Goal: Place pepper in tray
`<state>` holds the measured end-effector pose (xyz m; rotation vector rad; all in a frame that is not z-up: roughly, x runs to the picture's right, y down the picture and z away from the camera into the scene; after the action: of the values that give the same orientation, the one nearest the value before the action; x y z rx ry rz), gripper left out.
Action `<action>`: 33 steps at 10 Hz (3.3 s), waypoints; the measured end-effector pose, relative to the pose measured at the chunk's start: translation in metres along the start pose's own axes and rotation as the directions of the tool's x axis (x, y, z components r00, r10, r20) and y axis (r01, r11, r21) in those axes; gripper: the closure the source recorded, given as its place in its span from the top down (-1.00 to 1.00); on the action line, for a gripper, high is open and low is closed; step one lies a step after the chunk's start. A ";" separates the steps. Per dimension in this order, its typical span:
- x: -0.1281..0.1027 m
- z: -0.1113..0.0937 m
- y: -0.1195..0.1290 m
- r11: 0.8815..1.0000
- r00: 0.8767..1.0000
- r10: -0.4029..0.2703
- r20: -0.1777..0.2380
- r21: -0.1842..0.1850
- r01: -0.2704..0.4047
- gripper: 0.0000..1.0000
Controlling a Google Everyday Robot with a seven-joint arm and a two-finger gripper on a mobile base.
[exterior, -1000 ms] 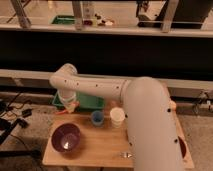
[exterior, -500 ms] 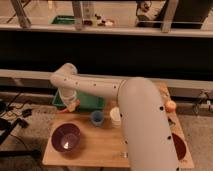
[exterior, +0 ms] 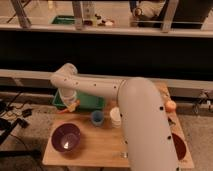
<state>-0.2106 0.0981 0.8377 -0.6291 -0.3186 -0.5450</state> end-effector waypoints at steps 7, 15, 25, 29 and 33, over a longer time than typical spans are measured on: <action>0.016 -0.007 -0.008 0.999 0.999 0.030 -0.038 0.027 -0.029 -0.65; 0.073 0.004 -0.060 0.996 0.996 0.076 -0.055 0.050 -0.073 -0.65; 0.135 0.039 -0.086 0.979 0.981 0.189 -0.033 0.083 -0.186 -0.05; 0.135 0.039 -0.085 0.979 0.981 0.190 -0.033 0.082 -0.186 0.49; 0.135 0.039 -0.085 0.979 0.981 0.190 -0.032 0.081 -0.187 0.49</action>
<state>-0.1540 0.0140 0.9666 -0.5653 -0.2389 -0.3611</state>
